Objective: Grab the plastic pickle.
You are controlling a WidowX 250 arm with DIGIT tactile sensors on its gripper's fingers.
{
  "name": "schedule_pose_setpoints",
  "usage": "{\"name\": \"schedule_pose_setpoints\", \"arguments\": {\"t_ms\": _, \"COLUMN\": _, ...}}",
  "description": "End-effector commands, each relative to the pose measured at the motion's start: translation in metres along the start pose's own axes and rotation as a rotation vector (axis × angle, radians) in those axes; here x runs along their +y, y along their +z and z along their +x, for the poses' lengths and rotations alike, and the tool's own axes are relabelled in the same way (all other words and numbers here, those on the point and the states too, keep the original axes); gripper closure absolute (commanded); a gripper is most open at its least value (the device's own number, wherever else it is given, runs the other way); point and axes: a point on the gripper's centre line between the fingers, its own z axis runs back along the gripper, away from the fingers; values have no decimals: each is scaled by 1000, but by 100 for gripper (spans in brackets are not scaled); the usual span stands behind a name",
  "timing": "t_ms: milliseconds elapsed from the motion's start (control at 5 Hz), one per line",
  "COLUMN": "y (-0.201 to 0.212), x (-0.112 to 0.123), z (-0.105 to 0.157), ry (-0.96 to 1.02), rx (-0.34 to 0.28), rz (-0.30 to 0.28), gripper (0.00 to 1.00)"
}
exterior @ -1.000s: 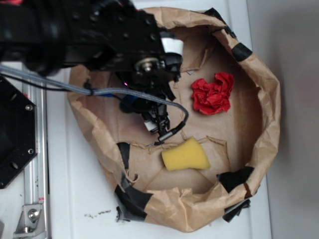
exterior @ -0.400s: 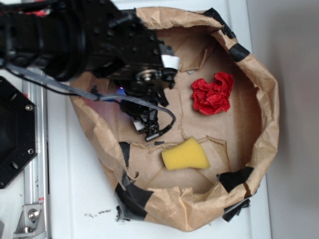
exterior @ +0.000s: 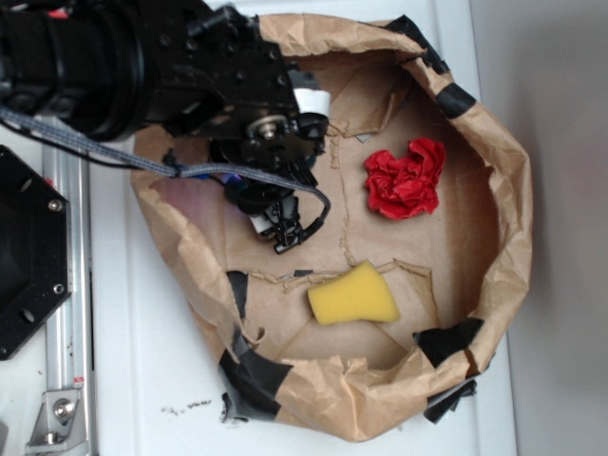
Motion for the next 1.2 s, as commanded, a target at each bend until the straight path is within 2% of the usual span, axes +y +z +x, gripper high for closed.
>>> {"name": "schedule_pose_setpoints", "arguments": {"t_ms": 0, "y": 34, "x": 8, "z": -12, "ry": -77, "rx": -56, "rz": -39, "gripper": 100}}
{"name": "schedule_pose_setpoints", "arguments": {"t_ms": 200, "y": 82, "x": -25, "z": -1, "ry": -327, "rx": -184, "rz": 13, "gripper": 100}}
{"name": "schedule_pose_setpoints", "arguments": {"t_ms": 400, "y": 131, "x": -34, "z": 2, "ry": -480, "rx": -243, "rz": 112, "gripper": 100}}
{"name": "schedule_pose_setpoints", "arguments": {"t_ms": 600, "y": 158, "x": -41, "z": 7, "ry": -484, "rx": -267, "rz": 53, "gripper": 100}}
{"name": "schedule_pose_setpoints", "arguments": {"t_ms": 800, "y": 147, "x": -46, "z": 7, "ry": -506, "rx": -262, "rz": -69, "gripper": 100}}
{"name": "schedule_pose_setpoints", "arguments": {"t_ms": 1000, "y": 141, "x": -39, "z": 7, "ry": -436, "rx": -244, "rz": -26, "gripper": 100}}
